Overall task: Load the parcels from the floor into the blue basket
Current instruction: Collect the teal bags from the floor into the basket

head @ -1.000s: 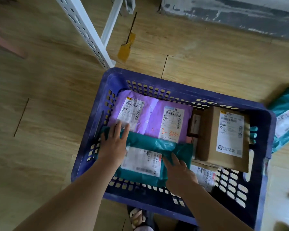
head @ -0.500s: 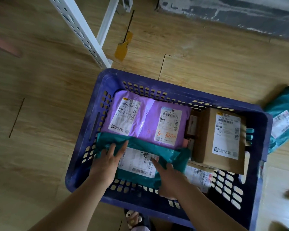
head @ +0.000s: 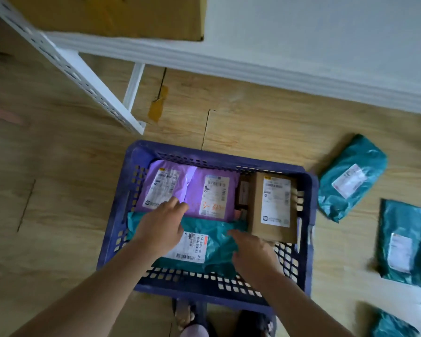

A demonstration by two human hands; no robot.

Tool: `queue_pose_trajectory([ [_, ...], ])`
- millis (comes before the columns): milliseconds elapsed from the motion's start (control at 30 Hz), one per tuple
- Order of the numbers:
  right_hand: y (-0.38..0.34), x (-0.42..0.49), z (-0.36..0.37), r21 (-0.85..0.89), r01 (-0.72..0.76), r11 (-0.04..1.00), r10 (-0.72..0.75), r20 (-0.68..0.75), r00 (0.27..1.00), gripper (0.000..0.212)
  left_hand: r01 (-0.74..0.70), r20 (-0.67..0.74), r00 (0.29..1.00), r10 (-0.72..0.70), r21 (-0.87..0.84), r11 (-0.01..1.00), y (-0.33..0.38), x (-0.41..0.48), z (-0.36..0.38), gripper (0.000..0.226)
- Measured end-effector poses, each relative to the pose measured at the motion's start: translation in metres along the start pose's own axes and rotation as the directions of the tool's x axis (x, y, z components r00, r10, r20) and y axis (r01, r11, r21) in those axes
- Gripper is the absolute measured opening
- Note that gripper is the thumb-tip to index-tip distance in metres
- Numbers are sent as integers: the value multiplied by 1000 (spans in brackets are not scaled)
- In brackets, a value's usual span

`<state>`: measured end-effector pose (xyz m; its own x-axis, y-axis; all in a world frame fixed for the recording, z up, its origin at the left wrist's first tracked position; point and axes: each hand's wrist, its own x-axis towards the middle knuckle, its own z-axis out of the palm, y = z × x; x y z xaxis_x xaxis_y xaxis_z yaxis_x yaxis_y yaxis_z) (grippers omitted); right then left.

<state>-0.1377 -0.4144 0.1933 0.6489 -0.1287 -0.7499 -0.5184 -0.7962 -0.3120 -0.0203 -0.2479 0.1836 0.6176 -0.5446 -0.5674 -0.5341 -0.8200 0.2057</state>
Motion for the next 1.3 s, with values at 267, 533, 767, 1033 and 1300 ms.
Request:
queue_pose_trajectory([
  [267,16,-93,-73,164,-35,986,67,-188,980,49,-212,8,977,212,37,977,94,-33,-91,32],
  [533,46,-191,-122,347,-79,934,208,-351,913,47,-439,-3,898,440,56,897,201,-73,-148,27],
  [767,104,-280,-134,485,-156,861,379,-404,833,47,-584,-16,808,589,113,804,297,-109,-174,30],
  [1033,192,-367,-100,586,-231,777,531,-412,740,47,-672,112,741,663,140,727,416,-155,-142,33],
  [1300,311,-449,-28,658,-307,688,636,-342,692,48,-698,171,716,677,186,691,535,-205,-51,35],
])
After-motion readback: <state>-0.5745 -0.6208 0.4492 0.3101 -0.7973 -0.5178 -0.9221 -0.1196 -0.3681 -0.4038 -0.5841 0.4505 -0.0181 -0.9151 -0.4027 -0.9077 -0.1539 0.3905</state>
